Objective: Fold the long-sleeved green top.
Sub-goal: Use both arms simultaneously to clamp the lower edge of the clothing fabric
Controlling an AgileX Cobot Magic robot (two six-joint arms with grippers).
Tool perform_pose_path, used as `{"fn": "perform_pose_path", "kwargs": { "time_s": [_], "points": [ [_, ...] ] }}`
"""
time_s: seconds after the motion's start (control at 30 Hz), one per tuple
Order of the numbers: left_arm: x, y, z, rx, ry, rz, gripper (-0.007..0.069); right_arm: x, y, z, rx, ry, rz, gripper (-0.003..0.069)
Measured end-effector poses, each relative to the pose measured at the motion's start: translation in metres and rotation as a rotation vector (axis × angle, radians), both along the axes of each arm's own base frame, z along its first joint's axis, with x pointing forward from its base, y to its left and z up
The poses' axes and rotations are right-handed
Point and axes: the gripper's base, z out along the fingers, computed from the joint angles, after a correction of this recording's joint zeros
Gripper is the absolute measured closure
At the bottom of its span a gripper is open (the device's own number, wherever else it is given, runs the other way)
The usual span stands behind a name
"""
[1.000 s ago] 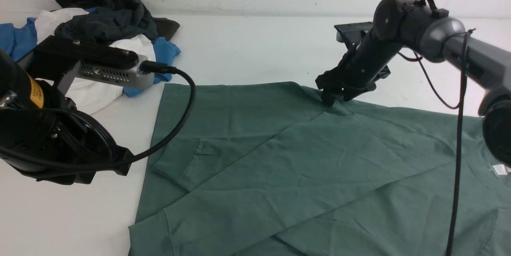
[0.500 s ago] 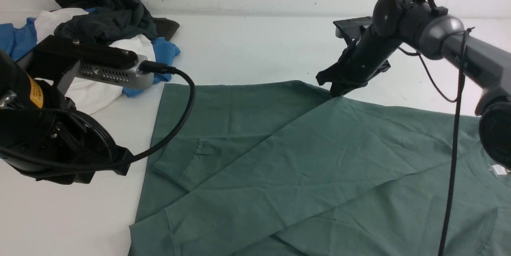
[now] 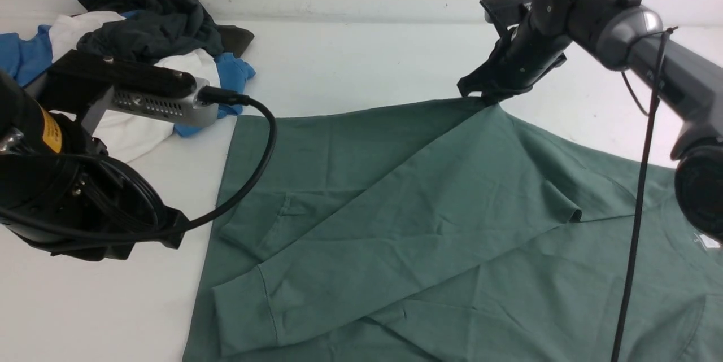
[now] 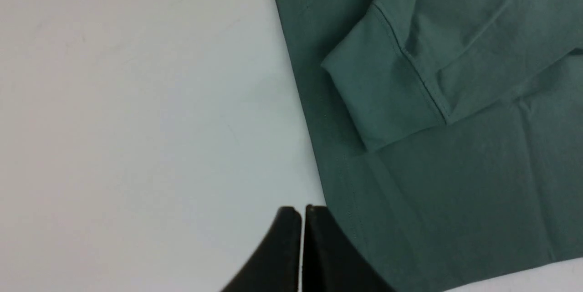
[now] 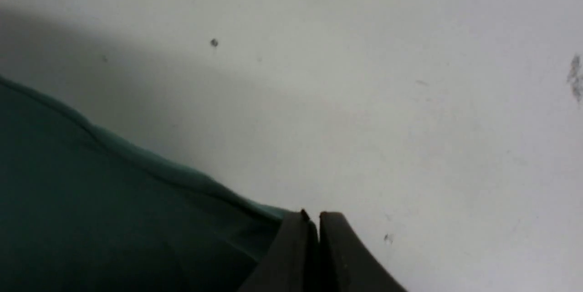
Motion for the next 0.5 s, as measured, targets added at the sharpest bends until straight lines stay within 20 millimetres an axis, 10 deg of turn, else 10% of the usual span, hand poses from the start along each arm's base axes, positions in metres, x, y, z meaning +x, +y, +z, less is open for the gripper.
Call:
{"fn": "perform_pose_path", "kwargs": {
  "time_s": [0.27, 0.5],
  "points": [
    [0.000, 0.000, 0.000, 0.000, 0.000, 0.000, 0.0629, 0.010, 0.001, -0.021, -0.009, -0.046, -0.001, 0.0578],
    [0.000, 0.000, 0.000, 0.000, 0.000, 0.000, 0.0629, 0.014, -0.006, -0.006, -0.067, -0.103, -0.051, 0.0350]
  ]
}}
